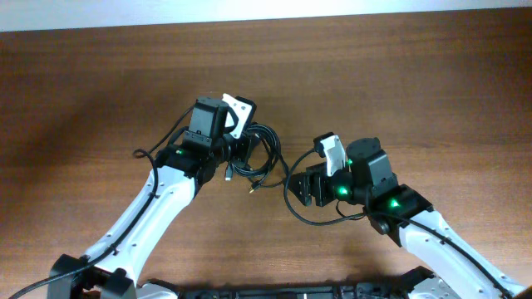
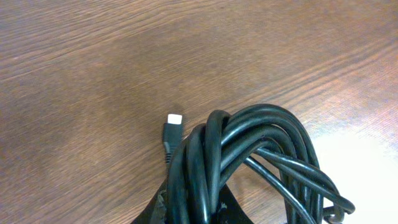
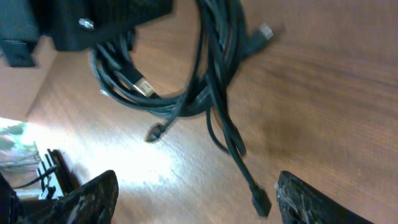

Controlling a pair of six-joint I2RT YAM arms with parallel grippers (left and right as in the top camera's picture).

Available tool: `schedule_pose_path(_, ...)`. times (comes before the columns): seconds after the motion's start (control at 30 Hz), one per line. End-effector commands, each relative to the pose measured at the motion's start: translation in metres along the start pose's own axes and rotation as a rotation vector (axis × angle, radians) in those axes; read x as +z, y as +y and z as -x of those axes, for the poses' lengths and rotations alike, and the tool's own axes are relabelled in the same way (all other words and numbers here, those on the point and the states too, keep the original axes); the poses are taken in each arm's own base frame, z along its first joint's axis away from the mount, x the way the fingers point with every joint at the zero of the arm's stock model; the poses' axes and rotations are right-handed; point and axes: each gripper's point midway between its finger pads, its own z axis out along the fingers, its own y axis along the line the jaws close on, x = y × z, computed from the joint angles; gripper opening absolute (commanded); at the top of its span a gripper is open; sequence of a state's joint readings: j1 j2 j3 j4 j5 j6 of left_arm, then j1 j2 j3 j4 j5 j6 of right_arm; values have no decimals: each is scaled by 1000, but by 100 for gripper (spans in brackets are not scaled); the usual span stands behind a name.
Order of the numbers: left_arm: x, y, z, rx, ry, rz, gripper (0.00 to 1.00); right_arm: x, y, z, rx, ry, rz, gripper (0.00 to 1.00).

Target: Untangle cables

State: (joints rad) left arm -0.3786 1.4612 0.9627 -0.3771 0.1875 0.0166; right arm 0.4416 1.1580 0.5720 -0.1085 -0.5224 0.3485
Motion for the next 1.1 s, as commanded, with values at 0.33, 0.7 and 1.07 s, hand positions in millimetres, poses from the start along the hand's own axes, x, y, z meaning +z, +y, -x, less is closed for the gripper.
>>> schedule_pose_path(0.33, -22, -63, 26, 43, -103, -363, 0, 5, 0, 16, -80, -40, 4, 72)
schedule_pose_path(0.7, -13, -38, 35, -272, -106, -183, 0, 6, 14, 10, 127, -3, 82, 58)
schedule_pose_path(1.07, -13, -39, 40, -434, -113, -190, 0, 16, 25, 10, 63, -26, 50, 57)
